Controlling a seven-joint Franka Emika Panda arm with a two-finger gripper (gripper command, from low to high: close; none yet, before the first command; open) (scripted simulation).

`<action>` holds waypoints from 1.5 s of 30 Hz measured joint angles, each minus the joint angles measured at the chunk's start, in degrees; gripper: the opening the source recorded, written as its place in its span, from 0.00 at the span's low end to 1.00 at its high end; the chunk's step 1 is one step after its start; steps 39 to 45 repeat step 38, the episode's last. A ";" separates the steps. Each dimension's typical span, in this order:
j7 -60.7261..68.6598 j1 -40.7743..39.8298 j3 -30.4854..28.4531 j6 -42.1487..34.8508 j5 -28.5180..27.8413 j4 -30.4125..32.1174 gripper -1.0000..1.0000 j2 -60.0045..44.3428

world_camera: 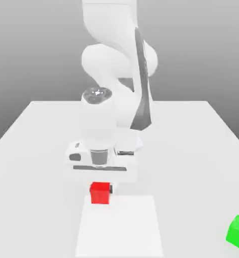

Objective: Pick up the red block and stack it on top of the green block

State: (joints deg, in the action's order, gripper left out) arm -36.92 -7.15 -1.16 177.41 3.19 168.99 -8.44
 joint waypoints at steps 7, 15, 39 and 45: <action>-2.16 0.16 -1.13 -7.44 -3.08 1.23 0.00 8.68; -11.64 2.84 4.47 -18.65 -7.48 -5.39 0.00 12.28; -43.42 26.30 14.94 -25.79 -14.01 -38.65 1.00 -13.78; -43.42 26.30 14.94 -25.79 -14.01 -38.65 1.00 -13.78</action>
